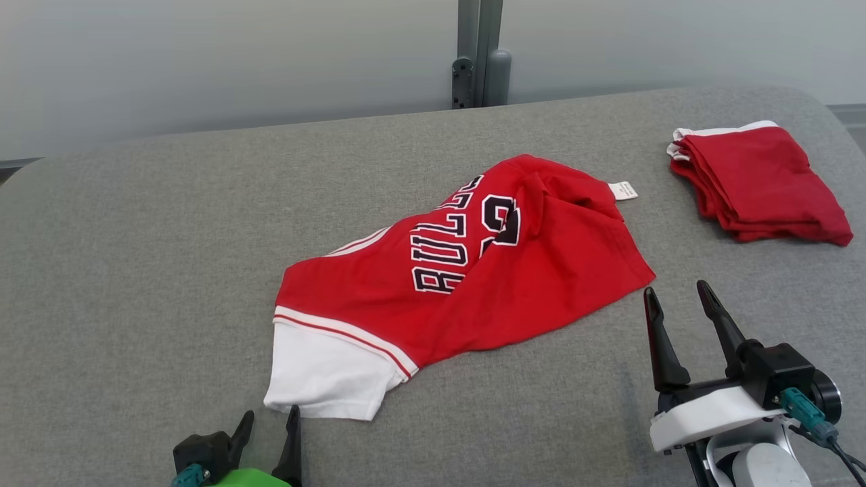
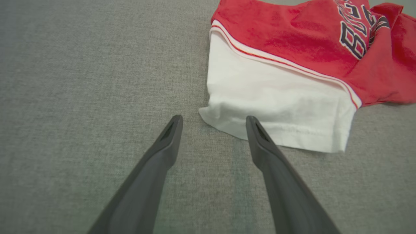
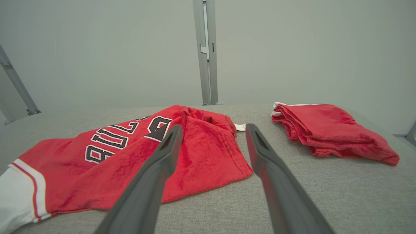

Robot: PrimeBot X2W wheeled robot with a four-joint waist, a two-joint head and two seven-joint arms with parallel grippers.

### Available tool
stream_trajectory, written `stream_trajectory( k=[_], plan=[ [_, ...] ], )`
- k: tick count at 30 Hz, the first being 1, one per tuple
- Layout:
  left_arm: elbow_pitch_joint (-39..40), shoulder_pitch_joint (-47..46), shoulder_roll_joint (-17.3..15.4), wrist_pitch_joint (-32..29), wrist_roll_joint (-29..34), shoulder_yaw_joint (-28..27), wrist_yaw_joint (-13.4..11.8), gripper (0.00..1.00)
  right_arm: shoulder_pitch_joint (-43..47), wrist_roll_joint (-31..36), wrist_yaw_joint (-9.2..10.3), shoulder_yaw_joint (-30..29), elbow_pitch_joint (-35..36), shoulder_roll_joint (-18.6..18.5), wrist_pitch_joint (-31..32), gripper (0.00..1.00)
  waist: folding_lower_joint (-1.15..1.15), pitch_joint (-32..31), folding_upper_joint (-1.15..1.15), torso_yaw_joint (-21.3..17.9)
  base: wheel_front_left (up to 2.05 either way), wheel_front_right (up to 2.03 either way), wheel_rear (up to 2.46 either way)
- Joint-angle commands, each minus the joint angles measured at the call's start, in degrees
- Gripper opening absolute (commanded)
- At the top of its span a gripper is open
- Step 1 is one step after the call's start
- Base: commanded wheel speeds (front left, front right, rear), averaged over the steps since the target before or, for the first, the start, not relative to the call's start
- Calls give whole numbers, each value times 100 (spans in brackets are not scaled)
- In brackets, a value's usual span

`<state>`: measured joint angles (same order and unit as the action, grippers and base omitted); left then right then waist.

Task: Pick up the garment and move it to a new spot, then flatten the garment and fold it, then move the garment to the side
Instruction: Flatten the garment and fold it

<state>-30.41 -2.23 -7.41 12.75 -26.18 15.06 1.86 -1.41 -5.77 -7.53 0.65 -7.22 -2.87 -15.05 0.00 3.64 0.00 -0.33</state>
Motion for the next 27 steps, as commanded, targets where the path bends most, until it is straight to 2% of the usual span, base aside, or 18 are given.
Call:
stream_trajectory(
  k=[1,6,7,8,9,12,13,14,19,27],
  plan=[
    [-103,-145,4,57,-38,-17,31,100,-59,62,9,-15,-11,-6,-17,100,0,82,0,-91,0,0,0],
    [-429,-354,28,162,-29,-43,127,100,-110,85,9,-56,-15,-6,-17,100,0,146,0,-174,0,0,0],
    [-471,-386,37,179,-31,-41,139,95,-112,88,9,-61,-17,-6,-17,100,0,154,0,-186,0,0,0],
    [-522,-416,45,192,-31,-37,170,74,-115,90,9,-67,-18,-6,-17,100,0,159,0,-196,0,0,0],
    [-570,-441,56,191,-30,-25,185,46,-119,91,9,-67,-22,-6,-17,100,0,163,0,-204,0,0,0],
    [-644,-512,77,217,0,10,247,20,-135,81,9,-85,-31,-6,-17,100,0,169,0,-213,0,0,0],
    [-647,-532,82,229,15,22,272,7,-138,77,9,-94,-38,-6,-17,100,0,166,0,-210,0,0,0],
    [-639,-546,92,235,30,24,292,0,-139,75,9,-104,-42,-6,-17,100,0,161,0,-205,0,0,0],
    [-460,-500,113,245,64,-1,369,0,-107,69,9,-187,-53,-6,-17,100,0,127,0,-147,0,0,0],
    [454,-3,121,243,189,-258,371,0,-10,186,9,-718,-478,-7,-17,100,0,73,0,143,0,0,0]
  ],
)
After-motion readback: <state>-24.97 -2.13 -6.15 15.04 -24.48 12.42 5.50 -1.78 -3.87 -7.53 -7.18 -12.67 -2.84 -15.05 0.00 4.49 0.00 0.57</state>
